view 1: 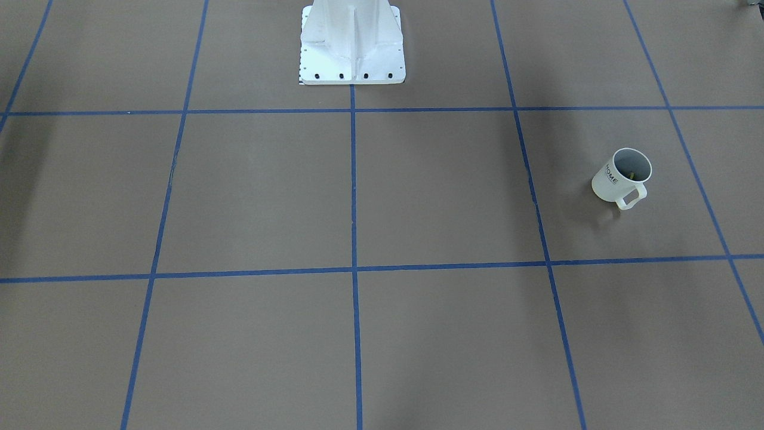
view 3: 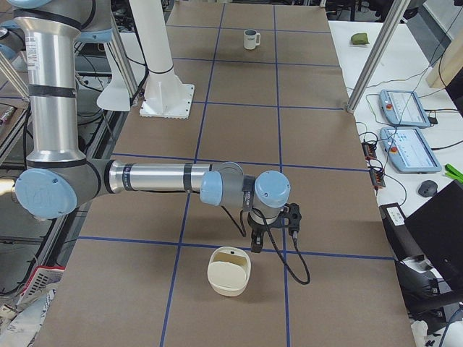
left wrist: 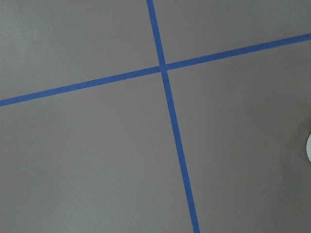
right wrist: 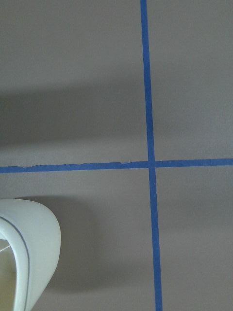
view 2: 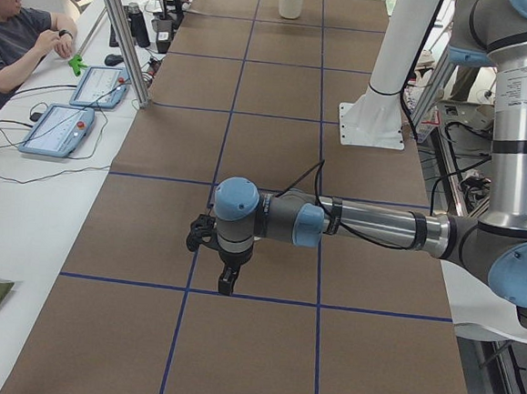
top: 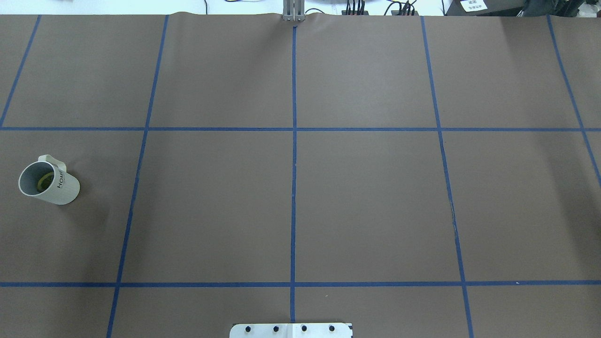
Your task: Left arm hands cup to right arm to dump lemon
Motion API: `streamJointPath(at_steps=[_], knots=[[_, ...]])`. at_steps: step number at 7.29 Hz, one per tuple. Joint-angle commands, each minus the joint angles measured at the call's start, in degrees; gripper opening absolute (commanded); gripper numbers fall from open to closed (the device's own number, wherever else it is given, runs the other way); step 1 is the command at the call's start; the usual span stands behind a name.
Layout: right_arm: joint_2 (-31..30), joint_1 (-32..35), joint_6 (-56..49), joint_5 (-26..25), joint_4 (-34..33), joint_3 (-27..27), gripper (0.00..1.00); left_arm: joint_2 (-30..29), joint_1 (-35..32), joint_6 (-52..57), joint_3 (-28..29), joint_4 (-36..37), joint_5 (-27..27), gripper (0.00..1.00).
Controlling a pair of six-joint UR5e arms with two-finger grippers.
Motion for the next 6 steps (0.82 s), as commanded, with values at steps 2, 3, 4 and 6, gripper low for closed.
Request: streamJointPath(at_steps=[2,3,4,6], knots=[[0.6,0.0,0.2,-0.1,0.0,0.2,1.0,0.0,-0.1,0.3,-0.2,0.0,0.1,1.0],[0.8,0.0,0.3,-0.1,0.1,0.3,1.0,-0.4,-0.2,-0.1,-0.9,0.1,0.2,1.0],[1.2,0.0,0.5,0.0,0.1,0.8,1.0,-0.5,-0.4,-0.1,-1.2,0.1,0.2,1.0],[2.6,-0.1,1.0,0.4,0.1,3.1,1.0,-1.4,-0.4,-0.2,-3.6,-0.3,2.1,1.0]])
